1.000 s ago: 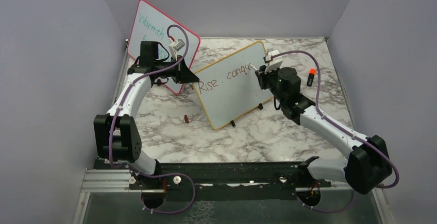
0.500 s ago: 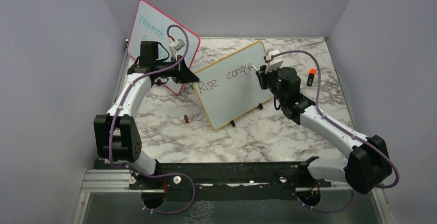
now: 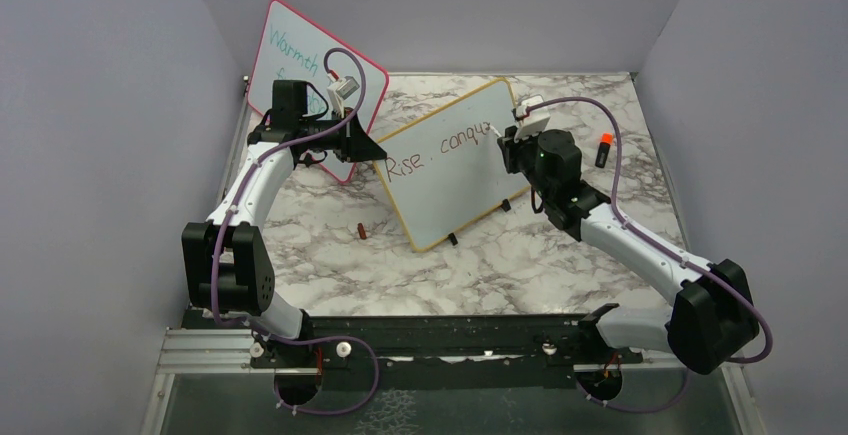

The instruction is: Write a sentence on the whiteboard

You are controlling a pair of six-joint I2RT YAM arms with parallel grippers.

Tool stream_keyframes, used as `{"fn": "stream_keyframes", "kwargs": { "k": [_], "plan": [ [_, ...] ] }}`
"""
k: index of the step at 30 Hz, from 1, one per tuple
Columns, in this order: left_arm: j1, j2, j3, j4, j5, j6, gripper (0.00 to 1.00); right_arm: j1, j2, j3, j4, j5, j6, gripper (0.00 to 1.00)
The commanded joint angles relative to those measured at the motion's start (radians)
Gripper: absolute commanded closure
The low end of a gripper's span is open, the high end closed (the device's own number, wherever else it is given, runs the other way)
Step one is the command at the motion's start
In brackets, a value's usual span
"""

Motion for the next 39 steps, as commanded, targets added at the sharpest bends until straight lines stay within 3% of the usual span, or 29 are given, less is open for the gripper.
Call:
{"fn": "stream_keyframes", "kwargs": {
  "k": [1,39],
  "plan": [
    [0.015,-0.009,0.020,-0.030,-0.012,0.016,1.00,-0.008,0.007,0.025,0.011,0.002,0.005,0.99],
    [0.016,-0.009,0.022,-0.030,-0.010,0.014,1.00,-0.008,-0.029,0.027,0.025,-0.100,-0.003,0.99]
  ]
}}
